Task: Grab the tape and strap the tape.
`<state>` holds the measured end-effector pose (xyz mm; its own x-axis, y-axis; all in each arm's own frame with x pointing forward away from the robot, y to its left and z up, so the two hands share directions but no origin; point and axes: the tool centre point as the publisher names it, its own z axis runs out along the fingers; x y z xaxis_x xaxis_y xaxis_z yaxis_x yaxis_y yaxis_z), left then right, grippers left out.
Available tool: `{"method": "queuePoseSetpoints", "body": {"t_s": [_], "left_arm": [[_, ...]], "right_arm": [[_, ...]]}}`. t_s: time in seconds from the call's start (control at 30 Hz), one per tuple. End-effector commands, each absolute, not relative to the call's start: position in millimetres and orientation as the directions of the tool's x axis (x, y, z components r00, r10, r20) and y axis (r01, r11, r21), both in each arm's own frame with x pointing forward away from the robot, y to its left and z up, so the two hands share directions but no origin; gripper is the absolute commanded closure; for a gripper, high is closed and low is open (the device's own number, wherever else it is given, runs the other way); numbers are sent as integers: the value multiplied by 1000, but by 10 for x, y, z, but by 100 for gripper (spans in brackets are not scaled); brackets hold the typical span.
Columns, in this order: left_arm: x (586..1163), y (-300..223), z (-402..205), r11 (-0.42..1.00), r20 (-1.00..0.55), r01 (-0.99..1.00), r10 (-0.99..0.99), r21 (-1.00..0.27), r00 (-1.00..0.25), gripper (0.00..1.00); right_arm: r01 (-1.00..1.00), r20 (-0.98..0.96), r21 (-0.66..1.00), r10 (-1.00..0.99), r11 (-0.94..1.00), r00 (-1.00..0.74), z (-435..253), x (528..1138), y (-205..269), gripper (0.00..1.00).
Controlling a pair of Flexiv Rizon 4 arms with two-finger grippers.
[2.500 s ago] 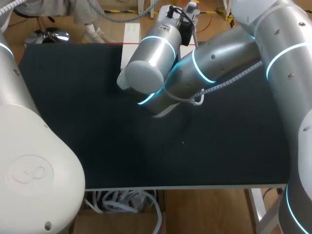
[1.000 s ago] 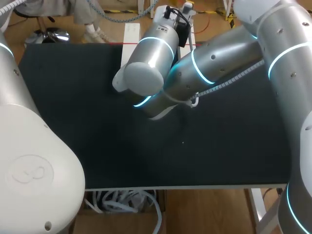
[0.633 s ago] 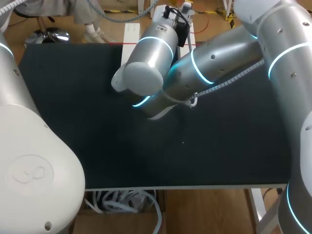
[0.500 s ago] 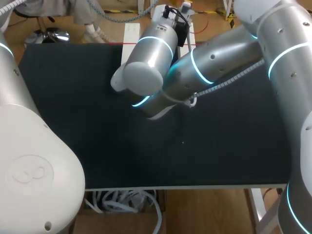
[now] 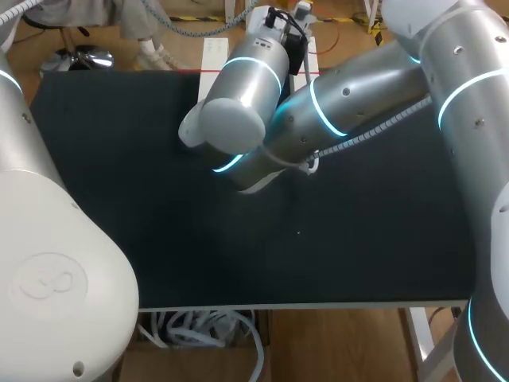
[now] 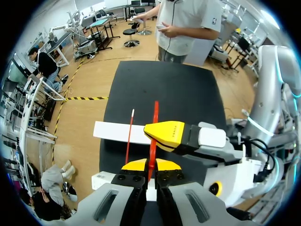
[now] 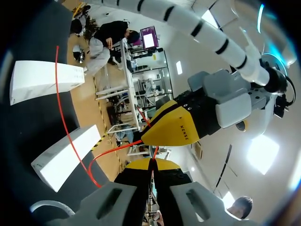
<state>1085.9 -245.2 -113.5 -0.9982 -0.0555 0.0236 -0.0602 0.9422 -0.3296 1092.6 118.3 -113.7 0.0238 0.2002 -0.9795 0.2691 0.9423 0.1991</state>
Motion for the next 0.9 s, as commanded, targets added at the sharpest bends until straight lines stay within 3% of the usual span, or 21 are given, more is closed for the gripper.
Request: {"method": "queuePoseSetpoints", "body": {"t_s": [0.03, 0.9], "left_arm": [[10859, -2462, -1122, 944, 25, -61, -56, -326, -998, 100], [10859, -2462, -1122, 944, 25, -61, -56, -326, -998, 100]], "right_arm": [[270, -979, 201, 205, 942, 13, -1091, 10932, 1201, 100], [273, -972, 229, 234, 934, 15, -1072, 10915, 1230, 100]]}}
